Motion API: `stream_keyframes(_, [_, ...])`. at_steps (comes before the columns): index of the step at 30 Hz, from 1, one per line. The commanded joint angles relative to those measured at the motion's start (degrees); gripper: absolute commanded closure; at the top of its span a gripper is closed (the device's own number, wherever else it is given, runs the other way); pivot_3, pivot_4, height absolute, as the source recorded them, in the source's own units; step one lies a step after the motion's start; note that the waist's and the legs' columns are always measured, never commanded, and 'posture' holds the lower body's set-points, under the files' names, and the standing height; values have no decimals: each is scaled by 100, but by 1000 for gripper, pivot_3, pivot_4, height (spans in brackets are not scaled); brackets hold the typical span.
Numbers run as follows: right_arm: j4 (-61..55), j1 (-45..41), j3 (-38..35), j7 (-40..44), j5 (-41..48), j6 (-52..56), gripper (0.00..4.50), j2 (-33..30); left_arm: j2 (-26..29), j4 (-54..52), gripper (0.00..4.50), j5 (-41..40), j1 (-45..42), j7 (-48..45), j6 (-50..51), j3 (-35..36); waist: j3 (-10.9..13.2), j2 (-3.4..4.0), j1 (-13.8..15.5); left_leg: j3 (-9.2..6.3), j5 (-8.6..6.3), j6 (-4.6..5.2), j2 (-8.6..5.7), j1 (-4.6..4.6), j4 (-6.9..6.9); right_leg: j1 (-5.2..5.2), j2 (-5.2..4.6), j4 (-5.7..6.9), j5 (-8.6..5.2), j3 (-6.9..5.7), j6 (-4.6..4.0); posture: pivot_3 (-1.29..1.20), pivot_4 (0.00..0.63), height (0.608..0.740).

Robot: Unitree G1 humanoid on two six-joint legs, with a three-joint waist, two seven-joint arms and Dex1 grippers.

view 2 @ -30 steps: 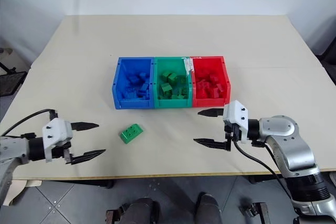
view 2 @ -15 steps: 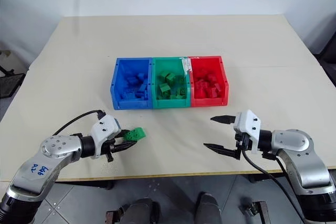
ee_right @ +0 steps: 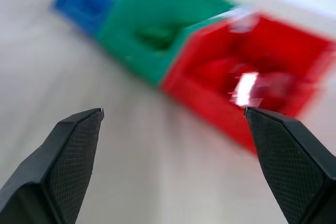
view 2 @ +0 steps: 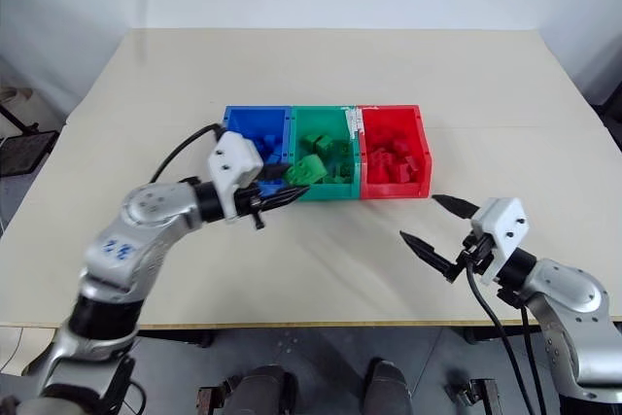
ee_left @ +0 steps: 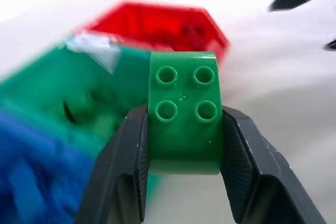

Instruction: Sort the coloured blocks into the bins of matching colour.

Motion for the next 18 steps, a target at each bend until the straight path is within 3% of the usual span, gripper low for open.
stream_keyframes(1, [-447,204,-262,-309,96,54,0,62,-449,1152,3030,663,-533,648,-800,-199,0,-1,8,0,0,0,-1,-1,0,0,0,-1,0,0,0,0,150,740])
stream_keyframes(7, [-767,558,-231,-521,72,28,0,189,-1084,2872,3030,1081,-1298,871,-1993,-305,1,-1,16,2,0,2,-2,-5,-4,-2,1,-8,0,-3,1,0,150,740])
stream_keyframes(12, [-751,634,-200,-509,42,-82,0,230,-1041,2241,1503,724,-910,442,-1987,-95,0,0,-8,2,-2,4,-2,-5,-6,-3,0,-10,1,-2,2,0,150,740])
stream_keyframes(16, [-574,613,-127,-304,5,-220,0,178,-681,1366,239,340,-363,-111,-1921,113,0,0,-92,1,-2,4,-1,-4,-8,-3,0,-8,1,-2,2,0,150,740])
stream_keyframes(18, [-401,525,-73,-174,-19,-309,0,151,-357,1085,37,252,-20,-344,-1990,268,0,0,-105,-1,-1,4,0,-3,-7,-2,0,-6,1,-1,2,0,150,740])
